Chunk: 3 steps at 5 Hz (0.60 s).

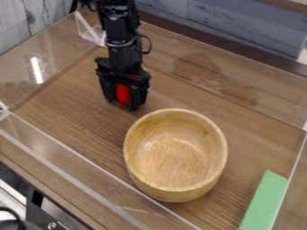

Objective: Move the red object to the right side of the table

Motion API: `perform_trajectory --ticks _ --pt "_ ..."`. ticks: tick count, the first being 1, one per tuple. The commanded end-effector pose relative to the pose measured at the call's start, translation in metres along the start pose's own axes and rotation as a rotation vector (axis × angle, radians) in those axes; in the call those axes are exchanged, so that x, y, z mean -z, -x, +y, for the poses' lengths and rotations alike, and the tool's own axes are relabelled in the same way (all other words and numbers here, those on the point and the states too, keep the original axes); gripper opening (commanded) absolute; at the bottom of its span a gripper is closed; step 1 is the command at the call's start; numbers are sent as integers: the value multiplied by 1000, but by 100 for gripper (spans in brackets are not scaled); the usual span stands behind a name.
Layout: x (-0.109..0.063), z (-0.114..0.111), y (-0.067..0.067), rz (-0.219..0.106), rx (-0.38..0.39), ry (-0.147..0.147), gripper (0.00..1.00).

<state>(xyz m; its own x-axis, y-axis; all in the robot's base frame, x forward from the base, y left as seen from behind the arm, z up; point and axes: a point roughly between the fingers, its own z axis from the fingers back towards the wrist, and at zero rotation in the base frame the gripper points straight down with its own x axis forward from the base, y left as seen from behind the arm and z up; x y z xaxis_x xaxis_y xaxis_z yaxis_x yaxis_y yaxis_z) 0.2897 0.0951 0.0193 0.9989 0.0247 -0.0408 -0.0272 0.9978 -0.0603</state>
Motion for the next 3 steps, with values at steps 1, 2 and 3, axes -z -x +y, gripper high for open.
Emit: perform_trajectory --ticks 1,2,3 --pt "-11 -8 -18 -37 -33 -7 0" --pt "-11 -13 -18 -35 -106 4 0" --pt "-11 -17 -17 -27 -175 16 100"
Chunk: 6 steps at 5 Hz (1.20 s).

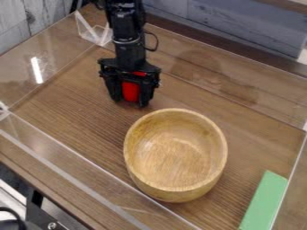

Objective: Move the red object to the right side of the table

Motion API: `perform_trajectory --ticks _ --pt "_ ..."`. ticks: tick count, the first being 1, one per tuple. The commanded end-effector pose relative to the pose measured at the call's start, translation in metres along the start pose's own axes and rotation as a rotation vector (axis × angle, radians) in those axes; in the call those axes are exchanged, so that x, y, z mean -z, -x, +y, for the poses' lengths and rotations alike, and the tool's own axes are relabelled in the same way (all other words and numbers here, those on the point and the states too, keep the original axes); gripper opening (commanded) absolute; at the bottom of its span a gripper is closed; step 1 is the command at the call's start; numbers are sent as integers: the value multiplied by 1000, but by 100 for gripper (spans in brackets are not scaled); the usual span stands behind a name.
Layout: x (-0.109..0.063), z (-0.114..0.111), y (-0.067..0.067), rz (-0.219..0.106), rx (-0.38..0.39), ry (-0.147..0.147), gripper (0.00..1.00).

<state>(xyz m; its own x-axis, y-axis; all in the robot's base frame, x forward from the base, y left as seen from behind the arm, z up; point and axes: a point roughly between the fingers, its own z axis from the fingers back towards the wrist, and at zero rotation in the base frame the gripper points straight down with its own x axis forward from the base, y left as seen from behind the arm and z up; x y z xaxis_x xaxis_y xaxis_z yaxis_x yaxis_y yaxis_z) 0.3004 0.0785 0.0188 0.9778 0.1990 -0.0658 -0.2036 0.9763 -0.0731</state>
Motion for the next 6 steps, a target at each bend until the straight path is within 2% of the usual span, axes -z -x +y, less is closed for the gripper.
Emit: perform_trajectory --ticks 1,2,3,4,5,6 --pt "-31 -1 -7 -57 14 -8 0" --pt "-57 -6 -11 -108 35 -12 0" --pt "-84 -36 -12 -162 102 -5 0" --pt "-84 -86 -14 -172 146 10 0" --pt "-72 -135 -10 -165 188 21 0" --pt "-65 -160 0 -150 255 31 0"
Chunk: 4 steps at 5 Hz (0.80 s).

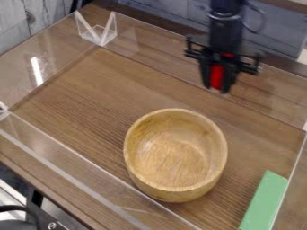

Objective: Move the red object to the right side of the table

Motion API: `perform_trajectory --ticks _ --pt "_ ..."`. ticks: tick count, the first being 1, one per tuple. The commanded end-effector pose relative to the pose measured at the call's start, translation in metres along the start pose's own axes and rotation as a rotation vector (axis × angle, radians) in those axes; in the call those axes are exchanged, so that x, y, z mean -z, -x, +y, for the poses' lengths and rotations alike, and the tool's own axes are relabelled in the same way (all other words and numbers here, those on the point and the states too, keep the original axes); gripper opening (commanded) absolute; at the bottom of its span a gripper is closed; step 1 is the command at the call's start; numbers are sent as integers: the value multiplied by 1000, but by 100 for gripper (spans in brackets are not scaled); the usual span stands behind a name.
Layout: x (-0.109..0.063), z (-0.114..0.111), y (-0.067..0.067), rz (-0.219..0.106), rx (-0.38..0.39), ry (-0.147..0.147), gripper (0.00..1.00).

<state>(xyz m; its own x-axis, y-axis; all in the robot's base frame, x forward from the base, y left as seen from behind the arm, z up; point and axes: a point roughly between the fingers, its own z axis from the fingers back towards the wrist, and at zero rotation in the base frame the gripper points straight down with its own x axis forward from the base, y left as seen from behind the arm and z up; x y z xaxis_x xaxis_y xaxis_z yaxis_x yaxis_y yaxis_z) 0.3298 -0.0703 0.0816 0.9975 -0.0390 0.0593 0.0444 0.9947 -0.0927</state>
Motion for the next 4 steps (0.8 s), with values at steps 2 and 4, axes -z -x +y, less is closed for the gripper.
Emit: perform_trajectory --ticks 2,4 --pt "-1 -8 -4 -28 59 18 0" --pt "19 -1 -13 -19 84 30 0"
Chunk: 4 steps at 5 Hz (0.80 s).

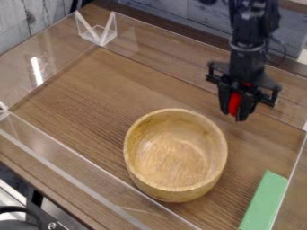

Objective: Move the red object to the right side of the table

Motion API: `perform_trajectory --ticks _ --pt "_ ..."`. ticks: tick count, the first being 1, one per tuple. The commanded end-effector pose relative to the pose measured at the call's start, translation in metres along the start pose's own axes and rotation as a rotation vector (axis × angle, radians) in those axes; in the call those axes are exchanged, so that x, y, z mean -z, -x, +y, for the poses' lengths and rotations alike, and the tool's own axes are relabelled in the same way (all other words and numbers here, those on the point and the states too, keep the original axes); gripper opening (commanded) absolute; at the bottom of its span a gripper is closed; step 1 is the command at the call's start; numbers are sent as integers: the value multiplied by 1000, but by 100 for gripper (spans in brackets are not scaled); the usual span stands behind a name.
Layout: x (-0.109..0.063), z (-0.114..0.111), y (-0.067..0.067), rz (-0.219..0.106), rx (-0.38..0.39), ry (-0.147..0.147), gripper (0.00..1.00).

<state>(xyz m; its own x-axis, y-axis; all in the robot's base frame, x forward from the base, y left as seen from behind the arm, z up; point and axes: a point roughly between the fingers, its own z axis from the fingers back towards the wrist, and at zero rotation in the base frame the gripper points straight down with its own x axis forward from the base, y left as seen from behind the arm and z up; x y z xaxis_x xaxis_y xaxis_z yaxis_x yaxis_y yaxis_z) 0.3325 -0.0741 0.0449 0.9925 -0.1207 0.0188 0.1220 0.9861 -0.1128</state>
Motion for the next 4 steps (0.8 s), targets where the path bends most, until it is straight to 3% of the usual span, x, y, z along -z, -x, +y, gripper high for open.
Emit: perform_trajectory --ticks 1,2,3,4 --pt "-5 3 -20 -82 16 3 0" --pt "1 6 -26 -89 26 1 100" --pt "-1 7 -21 -106 74 1 100" --pt "-4 9 -17 -129 117 -1 0"
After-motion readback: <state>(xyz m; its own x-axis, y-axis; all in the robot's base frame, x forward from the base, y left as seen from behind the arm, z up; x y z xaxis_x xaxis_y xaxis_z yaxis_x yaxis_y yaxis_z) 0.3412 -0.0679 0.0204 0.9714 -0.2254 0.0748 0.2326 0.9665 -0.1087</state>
